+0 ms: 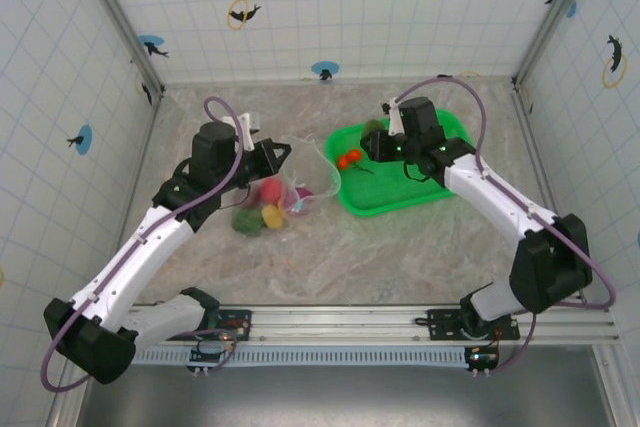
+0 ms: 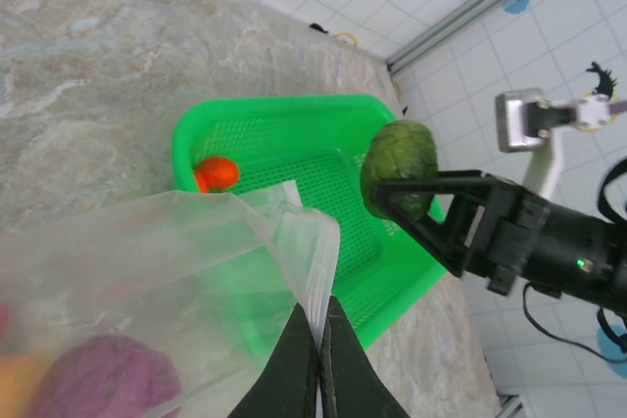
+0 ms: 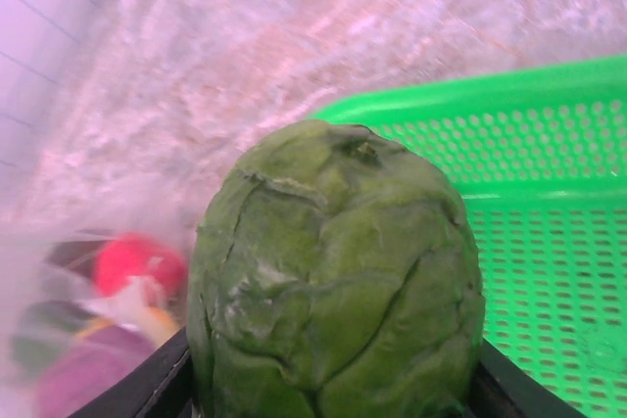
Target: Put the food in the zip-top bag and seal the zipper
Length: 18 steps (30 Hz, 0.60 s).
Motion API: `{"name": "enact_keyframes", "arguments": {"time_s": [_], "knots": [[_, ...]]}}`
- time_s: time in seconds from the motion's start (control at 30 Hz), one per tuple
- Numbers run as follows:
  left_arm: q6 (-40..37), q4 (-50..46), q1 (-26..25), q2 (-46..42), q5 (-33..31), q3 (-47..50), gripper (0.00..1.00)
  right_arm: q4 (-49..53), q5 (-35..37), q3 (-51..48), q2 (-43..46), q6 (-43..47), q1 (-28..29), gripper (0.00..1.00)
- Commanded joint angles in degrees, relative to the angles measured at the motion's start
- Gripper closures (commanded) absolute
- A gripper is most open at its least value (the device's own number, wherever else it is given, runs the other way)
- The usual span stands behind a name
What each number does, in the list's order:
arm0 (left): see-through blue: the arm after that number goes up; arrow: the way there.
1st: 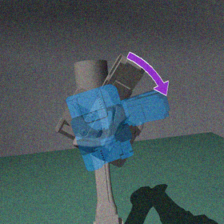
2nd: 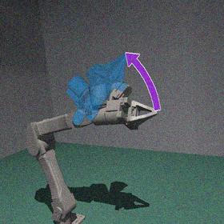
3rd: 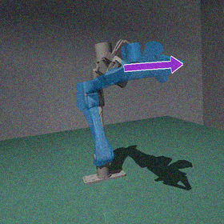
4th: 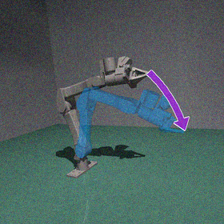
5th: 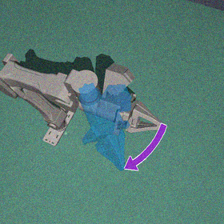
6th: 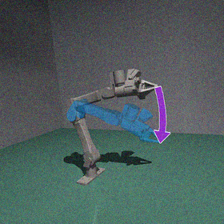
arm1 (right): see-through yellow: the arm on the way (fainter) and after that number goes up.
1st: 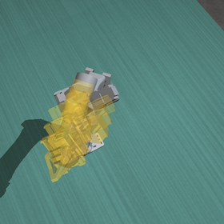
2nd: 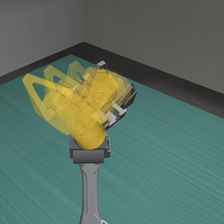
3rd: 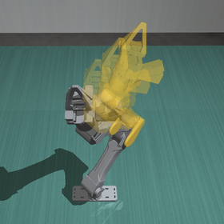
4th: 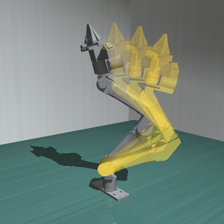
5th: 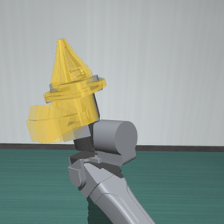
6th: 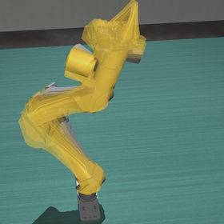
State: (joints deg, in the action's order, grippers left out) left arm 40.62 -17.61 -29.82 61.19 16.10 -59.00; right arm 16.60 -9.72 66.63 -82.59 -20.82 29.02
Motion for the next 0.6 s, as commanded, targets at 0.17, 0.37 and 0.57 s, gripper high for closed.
{"name": "enact_keyframes", "arguments": {"time_s": [0.17,0.37,0.57], "knots": [[3.23,5.56,0.41,0.50,2.33,-1.29,1.00,-4.98,-8.85,5.70,5.15,-3.25,8.02,0.46],[5.11,7.30,0.39,0.16,2.45,0.59,1.00,-3.44,-6.58,9.79,0.32,-1.49,16.41,0.46],[6.98,7.78,0.45,-0.98,0.23,0.61,1.00,-7.22,-7.48,5.68,-2.27,-1.90,18.27,0.45]]}}
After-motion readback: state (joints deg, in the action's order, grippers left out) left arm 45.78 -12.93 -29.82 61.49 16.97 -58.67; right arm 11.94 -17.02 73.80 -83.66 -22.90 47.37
